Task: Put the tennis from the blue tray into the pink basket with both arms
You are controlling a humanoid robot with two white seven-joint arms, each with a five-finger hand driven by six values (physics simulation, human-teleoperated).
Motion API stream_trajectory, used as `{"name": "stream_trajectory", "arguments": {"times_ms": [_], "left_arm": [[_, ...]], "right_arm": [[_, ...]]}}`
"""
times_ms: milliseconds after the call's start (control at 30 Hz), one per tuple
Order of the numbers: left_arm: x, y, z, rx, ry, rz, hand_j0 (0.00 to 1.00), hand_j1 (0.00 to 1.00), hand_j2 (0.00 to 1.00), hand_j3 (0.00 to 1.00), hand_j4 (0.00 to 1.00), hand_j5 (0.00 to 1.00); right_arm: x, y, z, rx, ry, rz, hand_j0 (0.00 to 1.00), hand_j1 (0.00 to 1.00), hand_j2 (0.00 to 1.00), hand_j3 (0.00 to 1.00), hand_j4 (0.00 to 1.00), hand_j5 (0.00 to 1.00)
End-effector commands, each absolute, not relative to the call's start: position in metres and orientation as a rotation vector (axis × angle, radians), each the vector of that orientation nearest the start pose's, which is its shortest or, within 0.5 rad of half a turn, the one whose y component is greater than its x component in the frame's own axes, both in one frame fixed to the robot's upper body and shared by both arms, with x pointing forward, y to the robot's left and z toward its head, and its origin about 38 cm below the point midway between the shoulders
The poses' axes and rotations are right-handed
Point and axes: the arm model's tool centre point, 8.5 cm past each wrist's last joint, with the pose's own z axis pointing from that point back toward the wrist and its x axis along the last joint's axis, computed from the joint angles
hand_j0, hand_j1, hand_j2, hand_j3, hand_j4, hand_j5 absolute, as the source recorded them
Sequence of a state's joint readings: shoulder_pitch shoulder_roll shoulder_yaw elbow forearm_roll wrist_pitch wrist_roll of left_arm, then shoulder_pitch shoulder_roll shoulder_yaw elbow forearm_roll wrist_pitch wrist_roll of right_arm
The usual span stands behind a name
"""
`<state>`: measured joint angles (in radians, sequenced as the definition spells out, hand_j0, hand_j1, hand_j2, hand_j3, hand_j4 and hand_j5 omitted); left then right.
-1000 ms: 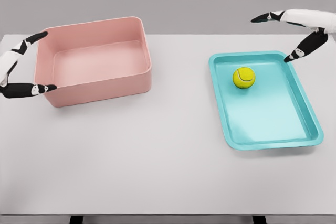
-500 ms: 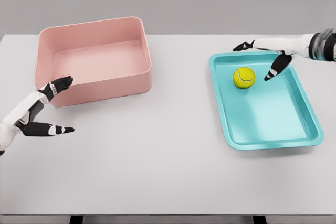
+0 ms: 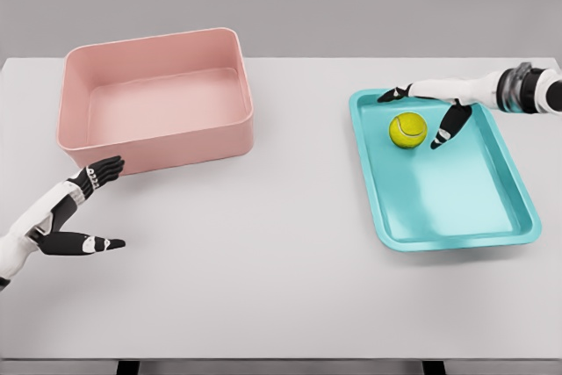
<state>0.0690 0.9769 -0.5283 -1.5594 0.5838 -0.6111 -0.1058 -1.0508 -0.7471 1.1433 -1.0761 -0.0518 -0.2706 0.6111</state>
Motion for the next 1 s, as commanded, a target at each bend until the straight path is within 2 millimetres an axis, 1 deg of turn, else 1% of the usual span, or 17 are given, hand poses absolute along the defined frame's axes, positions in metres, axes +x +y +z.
{"name": "stream_trajectory", "arguments": {"times_ms": [0,100,233,367,467,567,733,767,800,867,967], "left_arm": [[0.295,0.378,0.098,-0.202,-1.615,-0.721,1.00,1.00,1.00,1.00,1.00,1.00],[0.295,0.376,0.099,-0.206,-1.616,-0.724,1.00,1.00,1.00,1.00,1.00,1.00],[0.295,0.376,0.099,-0.206,-1.620,-0.721,1.00,1.00,1.00,1.00,1.00,1.00],[0.296,0.376,0.100,-0.206,-1.623,-0.717,1.00,1.00,1.00,1.00,1.00,1.00],[0.296,0.376,0.100,-0.205,-1.624,-0.715,1.00,1.00,1.00,1.00,1.00,1.00],[0.296,0.376,0.100,-0.206,-1.623,-0.717,1.00,1.00,1.00,1.00,1.00,1.00],[0.296,0.376,0.099,-0.207,-1.622,-0.715,1.00,1.00,1.00,1.00,1.00,1.00],[0.296,0.376,0.099,-0.207,-1.622,-0.715,1.00,1.00,1.00,1.00,1.00,1.00],[0.296,0.376,0.099,-0.207,-1.622,-0.715,1.00,1.00,1.00,1.00,1.00,1.00],[0.296,0.376,0.099,-0.206,-1.623,-0.712,1.00,1.00,1.00,1.00,1.00,1.00],[0.296,0.376,0.099,-0.206,-1.623,-0.712,1.00,1.00,1.00,1.00,1.00,1.00]], "right_arm": [[0.511,-0.314,0.199,-0.200,-1.066,1.724,0.99,0.99,0.99,0.99,0.99,0.99],[0.511,-0.312,0.195,-0.192,-1.059,1.729,0.99,0.99,0.99,0.99,0.99,0.99],[0.512,-0.318,0.190,-0.194,-1.049,1.720,0.99,0.99,0.99,0.99,0.99,0.99],[0.512,-0.316,0.185,-0.185,-1.042,1.723,0.99,0.99,0.99,0.99,0.99,0.99],[0.512,-0.319,0.180,-0.181,-1.030,1.726,0.99,0.99,0.99,0.99,0.99,0.99],[0.513,-0.315,0.178,-0.173,-1.033,1.729,0.99,0.99,0.99,0.99,0.99,0.99],[0.513,-0.315,0.178,-0.174,-1.032,1.728,0.96,0.96,0.96,0.96,0.96,0.96],[0.513,-0.314,0.178,-0.173,-1.033,1.729,0.95,0.95,0.95,0.95,0.95,0.95],[0.513,-0.315,0.178,-0.175,-1.030,1.725,0.89,0.89,0.89,0.89,0.89,0.89],[0.515,-0.314,0.176,-0.172,-1.028,1.720,0.83,0.83,0.83,0.83,0.83,0.83],[0.516,-0.308,0.174,-0.171,-1.027,1.734,0.83,0.83,0.83,0.83,0.83,0.83]]}}
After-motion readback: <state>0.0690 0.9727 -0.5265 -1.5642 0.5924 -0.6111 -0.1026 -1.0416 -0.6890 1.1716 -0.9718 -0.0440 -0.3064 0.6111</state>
